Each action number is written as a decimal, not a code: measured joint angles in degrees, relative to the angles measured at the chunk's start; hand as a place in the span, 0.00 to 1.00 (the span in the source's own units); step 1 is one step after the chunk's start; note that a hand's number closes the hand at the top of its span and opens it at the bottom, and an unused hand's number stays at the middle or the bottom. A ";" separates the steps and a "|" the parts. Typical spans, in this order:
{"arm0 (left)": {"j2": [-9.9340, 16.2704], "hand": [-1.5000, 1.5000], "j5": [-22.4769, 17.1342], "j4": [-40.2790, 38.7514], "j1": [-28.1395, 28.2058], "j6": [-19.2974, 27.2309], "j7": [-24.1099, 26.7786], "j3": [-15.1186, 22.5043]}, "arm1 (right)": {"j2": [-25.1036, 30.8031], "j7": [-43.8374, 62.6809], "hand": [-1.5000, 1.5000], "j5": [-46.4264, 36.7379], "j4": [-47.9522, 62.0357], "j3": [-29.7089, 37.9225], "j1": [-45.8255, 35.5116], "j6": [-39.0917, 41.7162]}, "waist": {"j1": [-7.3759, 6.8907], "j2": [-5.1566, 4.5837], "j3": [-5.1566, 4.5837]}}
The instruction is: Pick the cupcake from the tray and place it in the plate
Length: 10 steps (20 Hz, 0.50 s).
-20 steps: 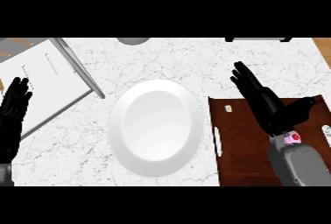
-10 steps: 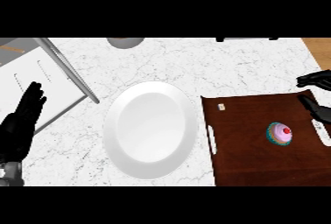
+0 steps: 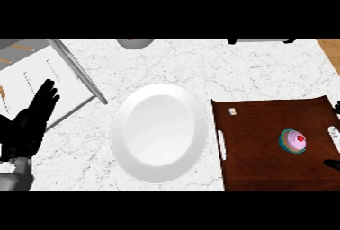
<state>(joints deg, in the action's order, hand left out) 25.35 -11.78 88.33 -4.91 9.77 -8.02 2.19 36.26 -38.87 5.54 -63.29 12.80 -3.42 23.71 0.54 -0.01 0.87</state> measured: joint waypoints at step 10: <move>-2.23 0.50 1.85 -2.97 -3.01 -0.70 -0.28 -0.04 | 6.47 -2.86 0.00 -10.01 3.99 -3.66 -1.46 -1.99 | -0.51 0.70 -0.02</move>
<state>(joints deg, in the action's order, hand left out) 23.12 -9.93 85.36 -7.92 9.06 -8.31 2.14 42.73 -41.73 -4.48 -59.31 9.14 -4.87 21.71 0.03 0.69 0.85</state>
